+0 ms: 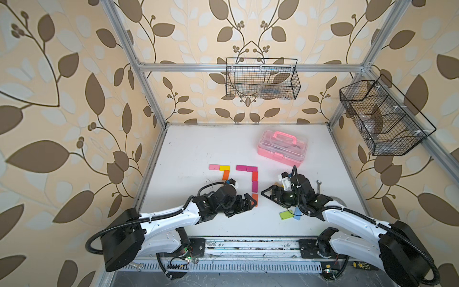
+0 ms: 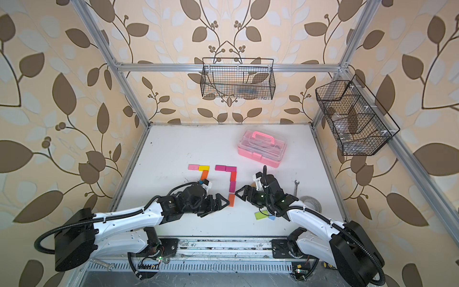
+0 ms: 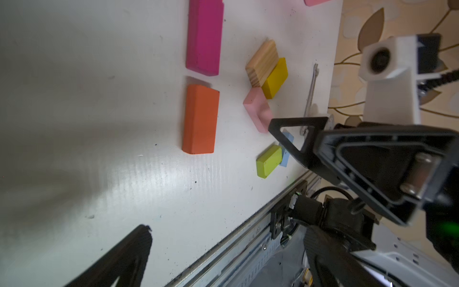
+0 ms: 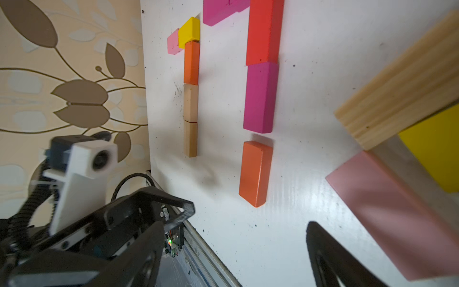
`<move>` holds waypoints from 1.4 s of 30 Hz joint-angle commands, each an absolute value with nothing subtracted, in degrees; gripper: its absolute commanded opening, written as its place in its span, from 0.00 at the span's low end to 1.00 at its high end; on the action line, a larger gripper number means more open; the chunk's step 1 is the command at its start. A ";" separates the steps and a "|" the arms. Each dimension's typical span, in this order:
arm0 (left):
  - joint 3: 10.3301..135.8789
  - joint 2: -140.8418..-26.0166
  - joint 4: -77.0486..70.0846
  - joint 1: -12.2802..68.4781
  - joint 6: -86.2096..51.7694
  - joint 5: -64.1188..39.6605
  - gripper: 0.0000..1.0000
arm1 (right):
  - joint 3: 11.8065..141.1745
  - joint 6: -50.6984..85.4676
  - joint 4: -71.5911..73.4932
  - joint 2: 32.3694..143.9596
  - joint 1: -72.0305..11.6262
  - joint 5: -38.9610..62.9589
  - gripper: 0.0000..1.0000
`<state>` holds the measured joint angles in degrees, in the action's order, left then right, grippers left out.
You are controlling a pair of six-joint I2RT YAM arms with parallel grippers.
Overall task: Assemble the number 7 with building blocks
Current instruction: Assemble the building block at the center of the board.
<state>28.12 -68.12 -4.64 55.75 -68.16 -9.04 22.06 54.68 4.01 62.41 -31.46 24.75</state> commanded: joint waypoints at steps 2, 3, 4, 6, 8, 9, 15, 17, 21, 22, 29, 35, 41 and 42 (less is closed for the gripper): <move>29.21 -72.16 -15.12 58.56 -81.49 1.45 0.99 | 20.01 56.41 9.06 64.05 -31.38 26.72 0.90; 29.05 -73.38 -16.44 58.86 -82.89 2.02 0.99 | 19.80 56.71 9.68 64.49 -31.51 26.72 0.90; 28.48 -74.77 -18.62 59.30 -84.48 2.61 0.99 | 19.62 56.90 10.24 64.98 -31.70 26.65 0.90; 27.48 -77.06 -22.40 59.98 -87.25 4.04 0.99 | 19.43 57.26 11.16 65.93 -32.01 26.64 0.90; 27.25 -79.08 -24.91 60.38 -88.95 4.55 0.99 | 19.17 57.71 12.07 66.73 -32.51 26.46 0.90; 27.45 -79.78 -25.21 60.44 -89.24 4.57 0.99 | 19.08 57.87 12.36 67.09 -32.72 26.37 0.90; 27.99 -81.65 -26.30 60.85 -90.98 5.28 0.99 | 19.12 57.69 11.60 69.19 -32.91 25.81 0.89; 27.46 -83.64 -29.11 60.89 -92.34 5.19 0.99 | 18.52 57.57 10.05 67.64 -31.58 25.09 0.86; 28.43 -87.07 -32.54 61.43 -93.66 4.95 0.99 | 16.61 56.68 4.49 58.41 -25.54 22.52 0.82; 29.02 -87.93 -32.94 61.54 -93.83 4.86 0.99 | 16.74 55.46 2.10 55.87 -23.41 22.54 0.82; 30.12 -91.02 -34.20 61.78 -95.62 5.17 0.99 | 17.40 48.43 -7.34 50.55 -8.06 31.59 0.82; 30.37 -93.36 -36.48 61.76 -97.12 5.25 0.99 | 17.57 46.84 -8.35 50.51 -5.35 33.74 0.82; 29.45 -94.70 -39.17 61.60 -97.95 5.58 0.99 | 17.40 46.66 -7.77 51.49 -5.35 34.05 0.82; 29.50 -94.88 -39.25 61.61 -97.99 5.49 0.99 | 17.40 46.66 -7.73 51.51 -5.36 34.07 0.82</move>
